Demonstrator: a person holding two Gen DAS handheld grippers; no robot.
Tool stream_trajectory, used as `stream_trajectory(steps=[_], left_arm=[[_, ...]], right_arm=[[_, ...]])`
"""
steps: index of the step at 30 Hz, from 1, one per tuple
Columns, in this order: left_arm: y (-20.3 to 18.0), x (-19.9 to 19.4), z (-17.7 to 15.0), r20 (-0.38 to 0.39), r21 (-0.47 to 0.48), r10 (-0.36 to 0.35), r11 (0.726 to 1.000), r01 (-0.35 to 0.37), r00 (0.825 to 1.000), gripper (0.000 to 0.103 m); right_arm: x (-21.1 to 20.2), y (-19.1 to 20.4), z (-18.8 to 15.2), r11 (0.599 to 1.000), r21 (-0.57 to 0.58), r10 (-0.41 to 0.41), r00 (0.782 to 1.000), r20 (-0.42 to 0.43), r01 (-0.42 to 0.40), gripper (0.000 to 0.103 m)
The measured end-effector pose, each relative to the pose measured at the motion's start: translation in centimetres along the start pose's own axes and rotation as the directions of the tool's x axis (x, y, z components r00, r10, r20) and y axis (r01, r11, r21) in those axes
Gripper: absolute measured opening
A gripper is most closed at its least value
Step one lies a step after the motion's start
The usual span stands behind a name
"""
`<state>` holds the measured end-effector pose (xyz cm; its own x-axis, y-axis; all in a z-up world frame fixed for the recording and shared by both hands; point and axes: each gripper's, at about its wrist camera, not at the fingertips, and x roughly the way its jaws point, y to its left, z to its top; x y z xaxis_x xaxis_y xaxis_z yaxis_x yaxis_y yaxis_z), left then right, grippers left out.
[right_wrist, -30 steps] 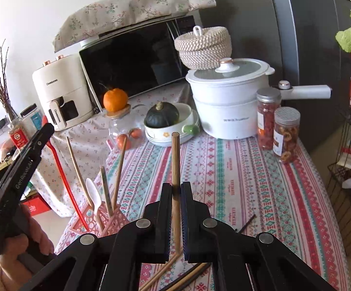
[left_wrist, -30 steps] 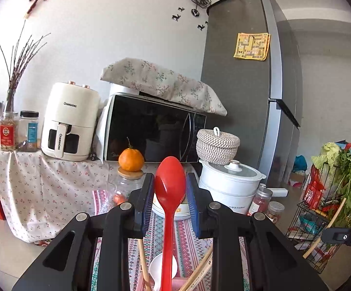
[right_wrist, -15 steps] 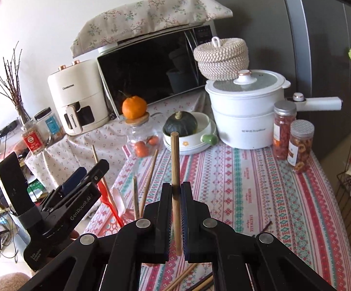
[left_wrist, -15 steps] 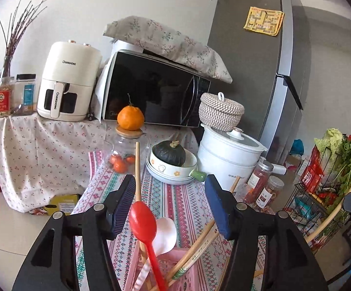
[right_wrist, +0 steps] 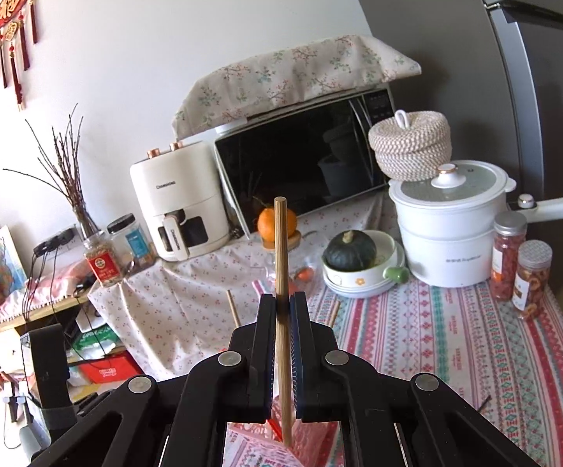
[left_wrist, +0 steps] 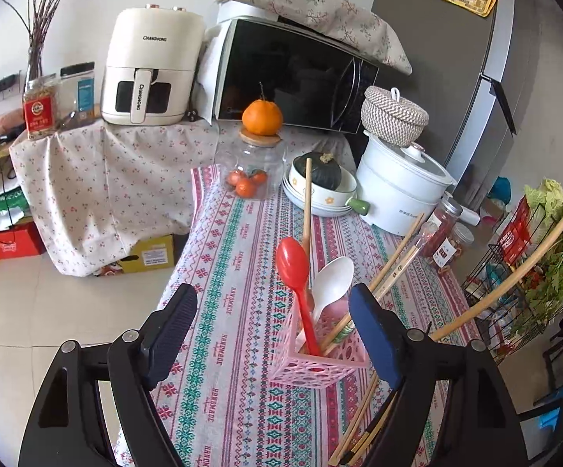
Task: Organize utensils
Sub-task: 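Lower the red spoon into the pink basket with the left tool while the right tool inserts the chopstick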
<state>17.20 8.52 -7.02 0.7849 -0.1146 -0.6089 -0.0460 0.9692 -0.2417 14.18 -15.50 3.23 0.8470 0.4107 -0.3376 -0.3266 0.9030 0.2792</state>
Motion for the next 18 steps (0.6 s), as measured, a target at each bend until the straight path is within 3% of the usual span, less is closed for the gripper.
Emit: stream_trajectory(steps=[9, 18], left_arm=[[2.4, 0.3, -0.8, -0.079, 0.010, 0.023, 1.000, -0.023, 0.997, 0.083], [2.8, 0.6, -0.6, -0.098, 0.004, 0.013, 1.000, -0.013, 0.995, 0.083]], right_arm=[[5.2, 1.4, -2.2, 0.999, -0.028, -0.018, 0.997, -0.081, 0.016, 0.005], [8.7, 1.2, -4.1, 1.000, 0.000, -0.001, 0.988, -0.157, 0.001, 0.006]])
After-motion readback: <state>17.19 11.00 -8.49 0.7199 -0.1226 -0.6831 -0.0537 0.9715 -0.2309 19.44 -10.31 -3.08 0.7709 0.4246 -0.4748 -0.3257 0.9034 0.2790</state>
